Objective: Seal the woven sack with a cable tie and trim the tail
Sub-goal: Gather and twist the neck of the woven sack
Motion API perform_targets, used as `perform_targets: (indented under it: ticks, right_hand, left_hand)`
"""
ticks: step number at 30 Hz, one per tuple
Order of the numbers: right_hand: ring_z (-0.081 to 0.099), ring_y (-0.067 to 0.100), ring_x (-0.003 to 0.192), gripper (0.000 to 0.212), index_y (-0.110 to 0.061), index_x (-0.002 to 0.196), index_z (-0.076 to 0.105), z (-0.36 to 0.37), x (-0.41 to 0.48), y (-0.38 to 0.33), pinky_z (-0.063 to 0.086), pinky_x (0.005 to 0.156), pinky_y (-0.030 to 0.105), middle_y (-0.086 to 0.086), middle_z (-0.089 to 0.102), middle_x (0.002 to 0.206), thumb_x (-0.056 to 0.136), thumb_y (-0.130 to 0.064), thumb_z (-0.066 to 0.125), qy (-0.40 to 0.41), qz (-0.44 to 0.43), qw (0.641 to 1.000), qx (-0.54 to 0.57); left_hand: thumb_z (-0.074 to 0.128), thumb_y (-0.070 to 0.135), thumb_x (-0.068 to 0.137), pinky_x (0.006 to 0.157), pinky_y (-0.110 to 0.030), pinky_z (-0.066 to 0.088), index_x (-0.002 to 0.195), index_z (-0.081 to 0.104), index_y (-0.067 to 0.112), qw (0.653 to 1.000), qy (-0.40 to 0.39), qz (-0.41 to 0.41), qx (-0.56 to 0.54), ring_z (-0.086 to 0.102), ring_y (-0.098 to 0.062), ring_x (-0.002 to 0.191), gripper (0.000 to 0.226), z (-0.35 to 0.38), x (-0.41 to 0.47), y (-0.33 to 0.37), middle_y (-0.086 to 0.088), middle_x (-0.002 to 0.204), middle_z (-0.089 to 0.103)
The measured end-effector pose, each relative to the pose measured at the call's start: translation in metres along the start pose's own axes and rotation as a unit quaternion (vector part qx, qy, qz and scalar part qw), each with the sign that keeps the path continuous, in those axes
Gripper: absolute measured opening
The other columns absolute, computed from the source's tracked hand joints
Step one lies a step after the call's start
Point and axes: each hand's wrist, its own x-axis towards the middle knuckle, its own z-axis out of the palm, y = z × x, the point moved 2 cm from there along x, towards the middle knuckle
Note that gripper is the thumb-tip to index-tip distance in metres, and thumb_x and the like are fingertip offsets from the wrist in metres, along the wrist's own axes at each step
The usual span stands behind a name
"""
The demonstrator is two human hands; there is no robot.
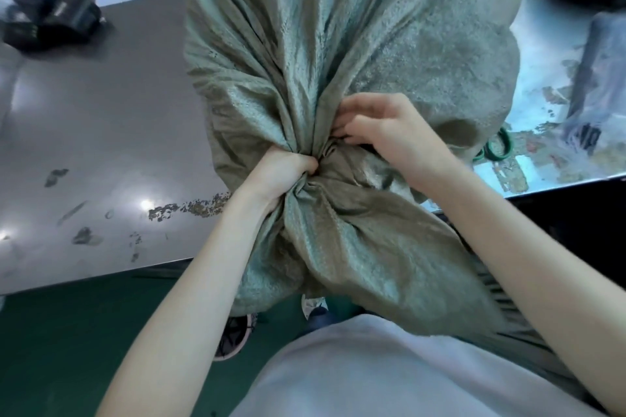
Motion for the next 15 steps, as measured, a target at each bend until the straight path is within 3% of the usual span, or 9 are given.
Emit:
perform_targets:
  ticks: [3,4,7,9,12,15]
  right_hand:
    - [0.068,0.015,0.086,0.019,-0.01,0.101,0.066,0.003,-0.026,0.016,0.055,0.084,0.039,0.002,0.072,0.09,0.082,-0.01,0.063,0.123,-0.051,0.987,-0.094]
    - [0.066,0.015,0.084,0.022,-0.011,0.102,0.063,0.006,-0.035,0.02,0.054,0.082,0.038,0.001,0.07,0.091,0.082,-0.018,0.069,0.137,-0.049,0.983,-0.114]
    - [0.058,0.017,0.103,0.063,-0.016,0.121,0.046,0.018,-0.057,0.03,0.049,0.088,0.039,0.002,0.06,0.114,0.074,-0.049,0.073,0.076,0.02,0.977,-0.2]
    - [0.055,0.022,0.111,0.076,-0.018,0.13,0.036,0.025,-0.064,0.034,0.047,0.092,0.042,0.005,0.057,0.122,0.073,-0.054,0.071,0.031,0.065,0.968,-0.242]
    - [0.06,0.023,0.098,0.058,-0.017,0.121,0.043,0.033,-0.068,0.035,0.049,0.085,0.037,0.001,0.061,0.102,0.078,-0.044,0.071,0.003,0.079,0.974,-0.214]
    - [0.06,0.026,0.088,0.031,-0.015,0.108,0.051,0.047,-0.073,0.028,0.048,0.079,0.04,-0.004,0.058,0.088,0.082,-0.024,0.066,-0.022,-0.025,0.974,-0.225]
  left_hand:
    - [0.049,-0.023,0.072,0.082,-0.026,0.054,0.101,0.065,0.002,0.999,-0.008,0.026,-0.021,0.065,-0.018,0.094,0.042,0.003,0.002,-0.002,-0.005,0.1,0.067]
    - [0.049,-0.022,0.07,0.083,-0.027,0.053,0.097,0.066,0.002,0.999,-0.01,0.029,-0.025,0.065,-0.017,0.092,0.04,0.003,0.003,-0.004,-0.006,0.099,0.067]
    - [0.047,-0.01,0.061,0.052,-0.016,0.043,0.064,0.054,0.01,0.999,-0.014,-0.002,-0.036,0.051,-0.008,0.056,0.021,0.002,0.001,-0.002,0.001,0.067,0.054]
    - [0.046,-0.001,0.061,0.049,-0.019,0.038,0.061,0.045,0.013,0.993,-0.049,-0.054,-0.092,0.046,-0.014,0.053,0.014,0.003,-0.002,-0.001,0.0,0.06,0.047]
    - [0.044,0.009,0.081,0.06,-0.025,0.049,0.077,0.059,0.006,0.966,-0.145,-0.14,-0.162,0.058,-0.021,0.06,0.017,0.007,-0.008,0.001,-0.01,0.068,0.061]
    - [0.052,0.025,0.086,0.065,-0.028,0.054,0.102,0.064,0.006,0.942,-0.234,-0.17,-0.169,0.063,-0.024,0.067,0.026,0.008,-0.011,0.006,-0.015,0.085,0.066]
